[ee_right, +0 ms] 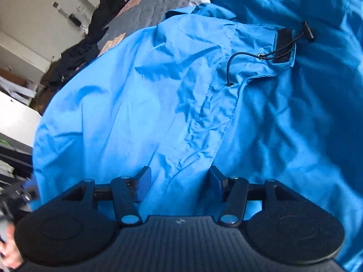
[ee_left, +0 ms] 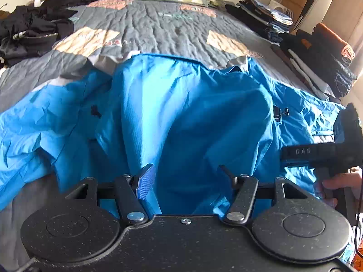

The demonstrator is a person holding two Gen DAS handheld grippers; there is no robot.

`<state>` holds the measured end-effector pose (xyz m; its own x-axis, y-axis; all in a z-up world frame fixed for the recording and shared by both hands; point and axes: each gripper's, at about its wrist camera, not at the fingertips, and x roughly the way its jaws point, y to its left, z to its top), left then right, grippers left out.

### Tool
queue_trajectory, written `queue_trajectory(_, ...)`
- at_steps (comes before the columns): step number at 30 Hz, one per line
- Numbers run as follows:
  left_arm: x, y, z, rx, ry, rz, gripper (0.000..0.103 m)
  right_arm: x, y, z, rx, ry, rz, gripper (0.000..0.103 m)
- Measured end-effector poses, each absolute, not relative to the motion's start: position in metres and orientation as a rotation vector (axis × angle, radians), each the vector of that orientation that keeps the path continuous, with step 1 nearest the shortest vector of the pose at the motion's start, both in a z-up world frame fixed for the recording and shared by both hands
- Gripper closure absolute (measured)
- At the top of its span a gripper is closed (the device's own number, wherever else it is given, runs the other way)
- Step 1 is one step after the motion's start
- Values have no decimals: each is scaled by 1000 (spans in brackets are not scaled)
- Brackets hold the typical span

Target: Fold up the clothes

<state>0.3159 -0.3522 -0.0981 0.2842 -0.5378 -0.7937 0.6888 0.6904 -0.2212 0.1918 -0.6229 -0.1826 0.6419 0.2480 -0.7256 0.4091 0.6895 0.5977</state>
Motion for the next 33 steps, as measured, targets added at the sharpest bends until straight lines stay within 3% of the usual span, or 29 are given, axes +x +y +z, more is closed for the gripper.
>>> queue_trajectory(2,318,-351,-95,165,981,-825,44,192,-618,-179,850,867,-95,72)
queue_trajectory(3,318,-351,-92,158,975,-825,44,191,-616,-176,853,851,-97,92)
queue_trajectory(9,320,-367,-96,161,978,-854,44,161,-622,-140,799,731,-179,98)
queue_trajectory(12,318,-385,-124,217,1048,-856,40,141,-638,-126,751,713,-240,99)
queue_trajectory(16,304,-403,-160,340,1023,-844,38,145,-643,-140,609,843,-258,99)
queue_trajectory(20,300,-400,-151,356,988,-853,38,157,-631,-154,515,915,-233,94)
queue_trajectory(29,292,-364,-88,240,899,-890,38,138,-611,-85,325,836,-195,66)
queue_trajectory(33,280,-368,-101,281,940,-936,38,131,-587,-69,322,827,-92,60)
